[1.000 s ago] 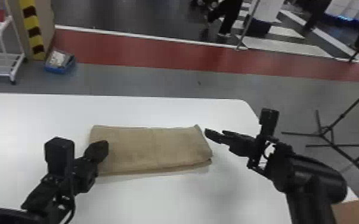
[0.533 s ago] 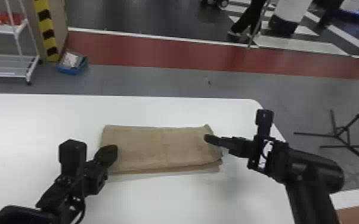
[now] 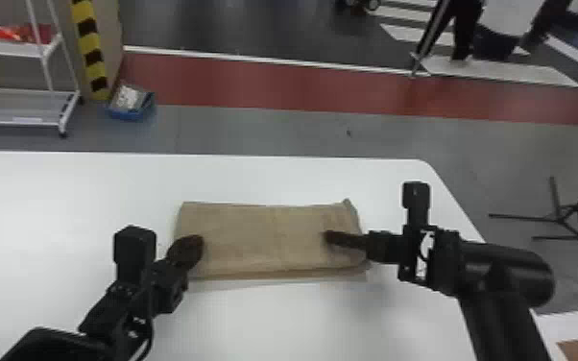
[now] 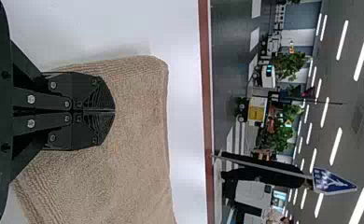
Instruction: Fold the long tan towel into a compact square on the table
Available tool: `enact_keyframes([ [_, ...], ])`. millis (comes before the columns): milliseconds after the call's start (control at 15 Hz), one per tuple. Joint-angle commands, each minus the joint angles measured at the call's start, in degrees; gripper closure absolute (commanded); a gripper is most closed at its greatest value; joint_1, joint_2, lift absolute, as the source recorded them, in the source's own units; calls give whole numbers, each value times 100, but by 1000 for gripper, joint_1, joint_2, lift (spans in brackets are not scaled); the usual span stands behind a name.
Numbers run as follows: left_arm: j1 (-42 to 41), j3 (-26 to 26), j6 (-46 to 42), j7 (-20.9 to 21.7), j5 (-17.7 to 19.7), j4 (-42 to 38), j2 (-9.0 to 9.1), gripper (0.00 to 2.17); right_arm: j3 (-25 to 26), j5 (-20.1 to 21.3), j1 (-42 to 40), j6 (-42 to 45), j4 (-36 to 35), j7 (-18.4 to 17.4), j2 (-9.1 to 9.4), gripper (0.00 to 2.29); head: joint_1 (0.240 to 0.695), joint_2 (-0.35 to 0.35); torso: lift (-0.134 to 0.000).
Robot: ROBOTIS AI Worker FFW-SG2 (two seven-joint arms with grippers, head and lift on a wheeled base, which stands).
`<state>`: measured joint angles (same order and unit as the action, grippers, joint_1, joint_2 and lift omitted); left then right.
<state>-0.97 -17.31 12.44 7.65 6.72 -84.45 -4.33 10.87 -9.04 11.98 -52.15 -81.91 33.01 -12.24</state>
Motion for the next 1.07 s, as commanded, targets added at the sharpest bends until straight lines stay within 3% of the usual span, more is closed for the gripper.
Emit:
enact_keyframes([
  [0, 0, 0, 1, 0, -4, 16, -15, 2142, -23, -27, -11, -72, -141, 4, 2, 863, 695, -229, -113],
  [133, 0, 9, 18, 0, -4, 16, -24, 2142, -23, -203, -99, -72, -440, 57, 2, 1288, 695, -225, -113],
  [400, 9, 0, 141, 0, -56, 16, 2, 2142, 30, -792, -161, -511, -1205, 39, 11, 1301, 695, -208, -113],
  [467, 18, -18, 194, 0, -56, 16, 11, 2142, 3, -853, -125, -793, -1451, 22, 90, 1301, 695, -198, -113],
  [600, 18, -53, 317, -9, -74, 7, 11, 2142, -85, -915, -29, -1267, -1829, -13, 415, 1301, 695, -183, -113],
  [667, 18, -88, 352, -9, -74, 7, 11, 2142, -278, -1038, 33, -1355, -1952, -93, 459, 1301, 695, -173, -113],
  [800, 18, -106, 493, 0, -65, -28, 11, 2142, -665, -1143, 217, -1408, -1978, -374, 609, 1298, 695, -145, -113],
  [1000, -18, -141, 651, -9, -65, -177, 11, 2142, -1166, -985, 516, -1390, -1759, -708, 881, 1298, 695, -83, -113],
])
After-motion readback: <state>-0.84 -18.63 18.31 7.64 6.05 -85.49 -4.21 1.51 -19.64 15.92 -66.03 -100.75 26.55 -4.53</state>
